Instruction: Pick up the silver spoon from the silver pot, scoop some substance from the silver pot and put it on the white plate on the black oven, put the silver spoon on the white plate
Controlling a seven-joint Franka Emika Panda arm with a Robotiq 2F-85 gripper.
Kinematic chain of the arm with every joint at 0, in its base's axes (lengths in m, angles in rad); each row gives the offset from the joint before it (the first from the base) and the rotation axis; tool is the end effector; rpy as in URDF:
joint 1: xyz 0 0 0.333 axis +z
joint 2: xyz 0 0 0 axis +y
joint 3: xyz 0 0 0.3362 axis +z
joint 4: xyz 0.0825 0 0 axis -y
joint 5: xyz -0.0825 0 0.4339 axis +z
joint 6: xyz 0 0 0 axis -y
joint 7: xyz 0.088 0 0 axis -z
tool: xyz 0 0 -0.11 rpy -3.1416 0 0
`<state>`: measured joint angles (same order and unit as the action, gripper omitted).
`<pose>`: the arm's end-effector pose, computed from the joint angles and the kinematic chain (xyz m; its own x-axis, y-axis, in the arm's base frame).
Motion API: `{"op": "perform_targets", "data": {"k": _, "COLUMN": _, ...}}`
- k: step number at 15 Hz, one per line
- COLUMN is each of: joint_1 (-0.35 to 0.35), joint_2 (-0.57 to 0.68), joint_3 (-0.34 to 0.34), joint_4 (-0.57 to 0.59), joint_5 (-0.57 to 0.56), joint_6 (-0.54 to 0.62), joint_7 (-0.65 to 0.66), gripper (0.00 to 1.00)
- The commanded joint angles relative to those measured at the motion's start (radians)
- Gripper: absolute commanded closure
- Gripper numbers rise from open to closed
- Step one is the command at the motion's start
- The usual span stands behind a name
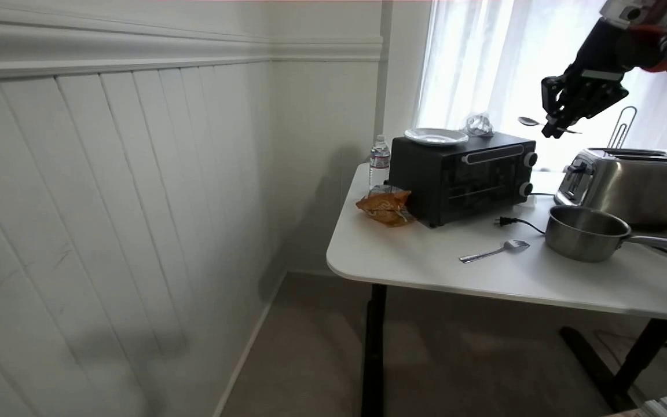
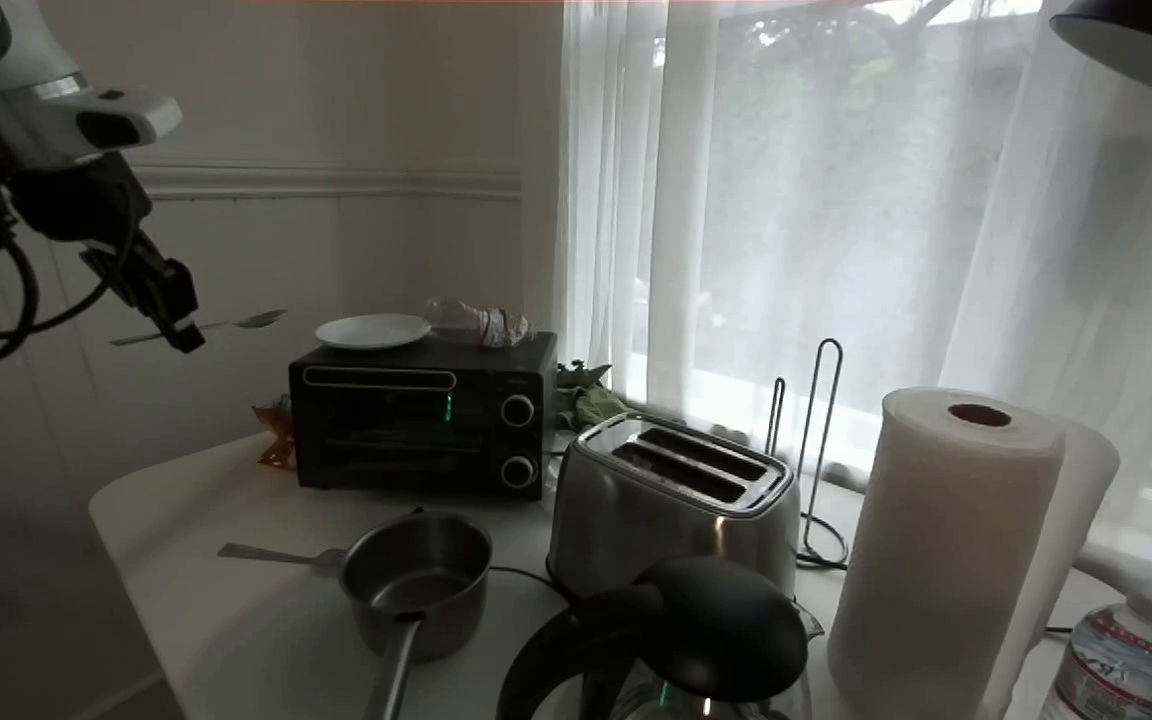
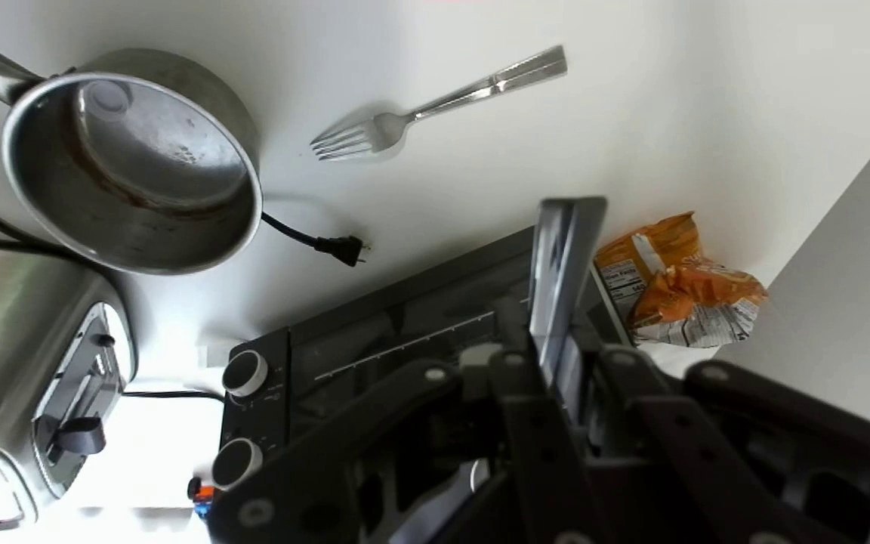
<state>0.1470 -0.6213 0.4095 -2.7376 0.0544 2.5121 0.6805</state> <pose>0.3558 0.2094 0.4135 0.9020 -0.1888 0.3882 -0.1740 -0.9820 -0.0732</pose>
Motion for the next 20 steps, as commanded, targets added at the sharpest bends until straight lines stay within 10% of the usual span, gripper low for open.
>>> {"op": "perform_targets", "data": {"k": 1, "joint_1": -0.024, "joint_2": 0.042, "joint_3": 0.022, "joint_4": 0.047, "joint_5": -0.034, "joint_6": 0.006, "joint_7": 0.005, "gripper": 0.97}}
{"op": "perform_targets", "data": {"k": 11, "joint_1": -0.088, "joint_2": 0.392, "joint_3": 0.079, "joint_4": 0.392, "joint_5": -0.219, "joint_6": -0.026, "joint_7": 0.038, "gripper": 0.97}}
{"op": "perform_targets", "data": {"k": 20, "joint_1": -0.005, "joint_2": 0.728, "joint_3": -0.037, "joint_4": 0.722, "joint_5": -0.489, "joint_6": -0.127, "joint_7": 0.170, "gripper": 0.97}}
